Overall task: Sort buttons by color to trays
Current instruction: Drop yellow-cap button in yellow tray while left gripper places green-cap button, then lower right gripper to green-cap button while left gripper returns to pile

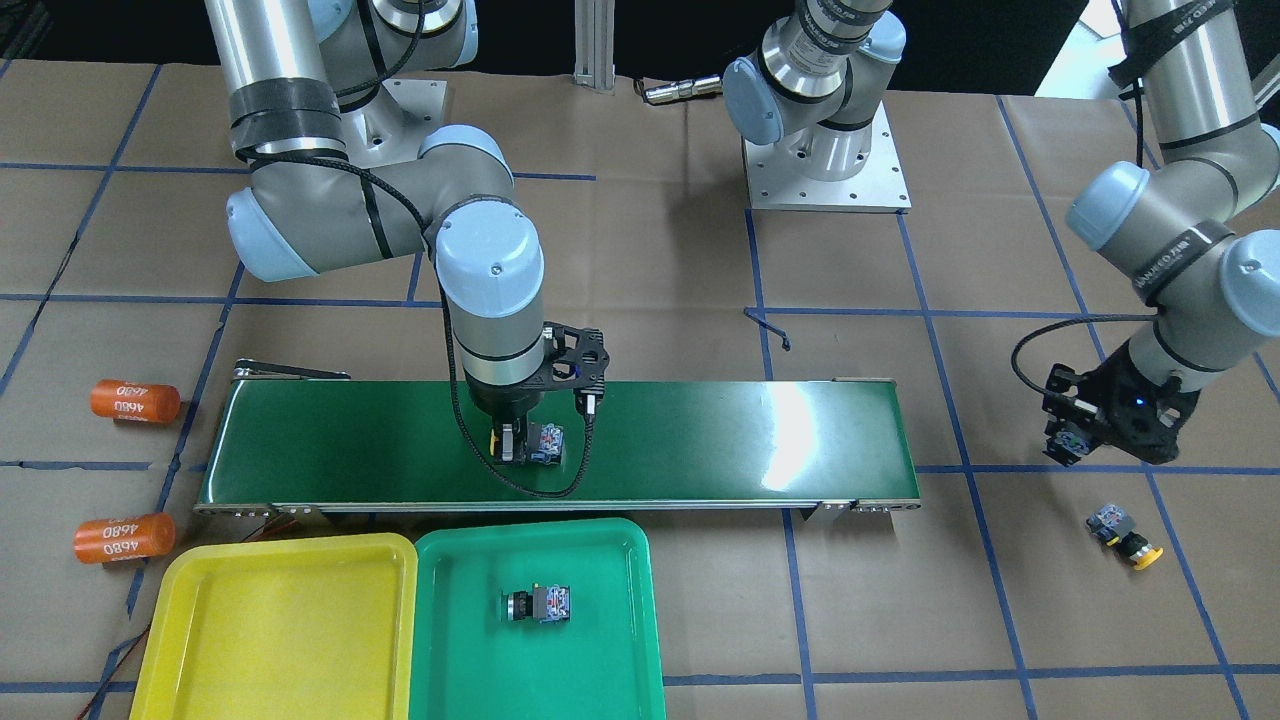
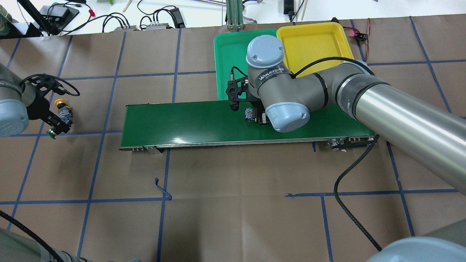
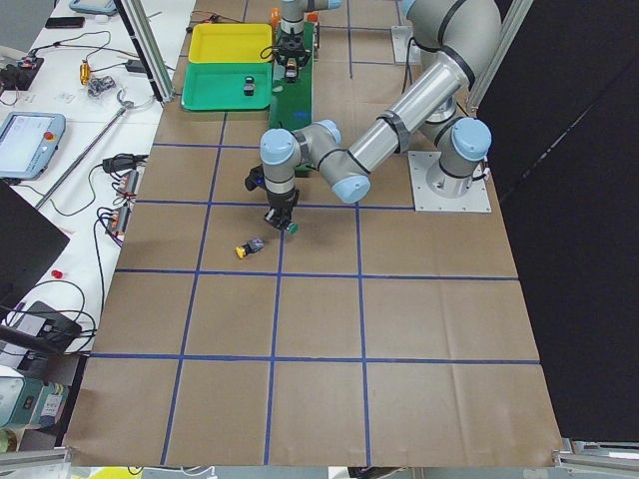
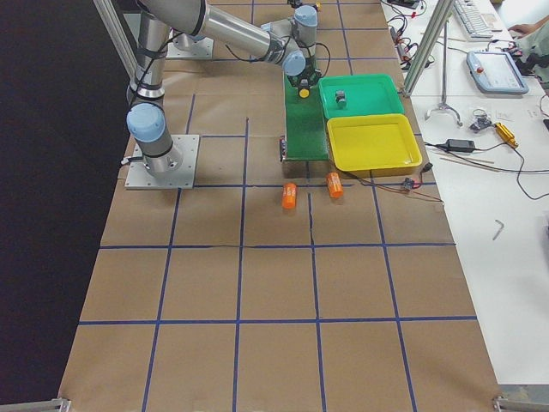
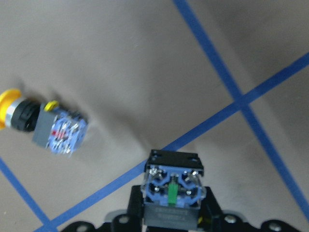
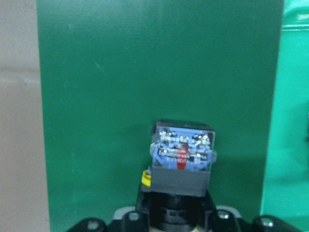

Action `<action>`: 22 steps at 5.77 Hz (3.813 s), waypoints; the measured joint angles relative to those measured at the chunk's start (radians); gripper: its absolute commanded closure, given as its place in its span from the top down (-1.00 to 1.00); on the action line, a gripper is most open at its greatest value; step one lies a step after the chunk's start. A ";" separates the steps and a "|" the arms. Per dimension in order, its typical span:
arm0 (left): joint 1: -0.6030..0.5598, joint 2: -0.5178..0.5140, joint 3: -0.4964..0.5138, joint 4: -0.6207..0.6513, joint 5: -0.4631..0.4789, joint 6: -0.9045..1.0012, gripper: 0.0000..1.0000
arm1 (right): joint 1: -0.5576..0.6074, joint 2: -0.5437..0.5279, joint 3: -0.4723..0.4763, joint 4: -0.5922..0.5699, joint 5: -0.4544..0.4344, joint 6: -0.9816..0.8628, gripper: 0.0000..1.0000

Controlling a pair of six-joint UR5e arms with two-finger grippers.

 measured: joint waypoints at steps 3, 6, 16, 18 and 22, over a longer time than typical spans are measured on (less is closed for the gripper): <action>-0.337 0.065 -0.014 -0.078 0.004 0.156 -0.99 | -0.208 -0.056 -0.039 -0.003 0.003 -0.285 -0.56; -0.461 0.016 -0.016 -0.046 -0.005 0.387 0.95 | -0.328 0.127 -0.237 -0.067 0.005 -0.503 0.55; -0.024 -0.243 0.227 0.085 0.040 1.467 0.84 | -0.024 -0.075 -0.228 0.297 0.006 0.069 1.00; 0.032 -0.299 0.242 0.138 0.041 1.561 0.74 | -0.011 -0.102 -0.178 0.302 0.036 0.074 1.00; 0.050 -0.323 0.226 0.154 0.029 1.552 -0.97 | 0.058 -0.080 -0.124 0.272 0.090 0.184 1.00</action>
